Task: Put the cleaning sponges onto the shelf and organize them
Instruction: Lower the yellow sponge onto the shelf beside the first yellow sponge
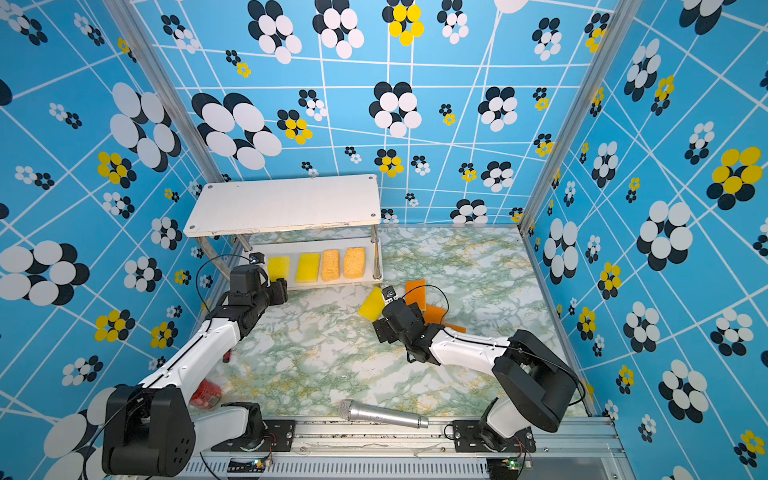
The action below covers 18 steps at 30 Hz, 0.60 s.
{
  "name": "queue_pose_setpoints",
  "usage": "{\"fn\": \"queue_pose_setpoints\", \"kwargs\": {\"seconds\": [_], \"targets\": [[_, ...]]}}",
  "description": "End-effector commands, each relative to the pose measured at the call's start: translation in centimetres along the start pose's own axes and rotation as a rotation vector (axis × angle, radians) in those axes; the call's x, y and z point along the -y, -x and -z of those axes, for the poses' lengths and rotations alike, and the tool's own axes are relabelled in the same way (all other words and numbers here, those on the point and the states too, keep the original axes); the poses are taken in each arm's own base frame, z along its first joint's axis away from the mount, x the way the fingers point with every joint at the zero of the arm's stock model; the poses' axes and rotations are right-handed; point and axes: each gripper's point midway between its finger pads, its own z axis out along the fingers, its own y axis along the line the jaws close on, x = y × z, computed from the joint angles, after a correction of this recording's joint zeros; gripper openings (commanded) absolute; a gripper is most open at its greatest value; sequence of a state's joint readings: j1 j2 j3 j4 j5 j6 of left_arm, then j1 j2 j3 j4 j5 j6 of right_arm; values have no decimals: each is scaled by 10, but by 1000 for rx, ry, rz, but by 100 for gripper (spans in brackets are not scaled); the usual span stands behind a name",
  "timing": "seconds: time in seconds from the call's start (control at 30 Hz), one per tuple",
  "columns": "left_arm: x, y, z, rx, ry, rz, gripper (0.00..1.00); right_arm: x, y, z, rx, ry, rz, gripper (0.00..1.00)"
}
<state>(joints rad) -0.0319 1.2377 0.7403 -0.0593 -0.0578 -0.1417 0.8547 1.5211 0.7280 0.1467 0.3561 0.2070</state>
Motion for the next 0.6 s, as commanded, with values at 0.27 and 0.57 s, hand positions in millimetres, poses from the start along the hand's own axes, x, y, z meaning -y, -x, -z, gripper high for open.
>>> {"fn": "queue_pose_setpoints", "kwargs": {"seconds": [0.27, 0.57], "targets": [[-8, 17, -23, 55, 22, -31, 64, 4, 2, 5, 21, 3, -30, 99], [-7, 16, -36, 46, 17, -31, 64, 4, 2, 5, 18, 0, -30, 99]]}}
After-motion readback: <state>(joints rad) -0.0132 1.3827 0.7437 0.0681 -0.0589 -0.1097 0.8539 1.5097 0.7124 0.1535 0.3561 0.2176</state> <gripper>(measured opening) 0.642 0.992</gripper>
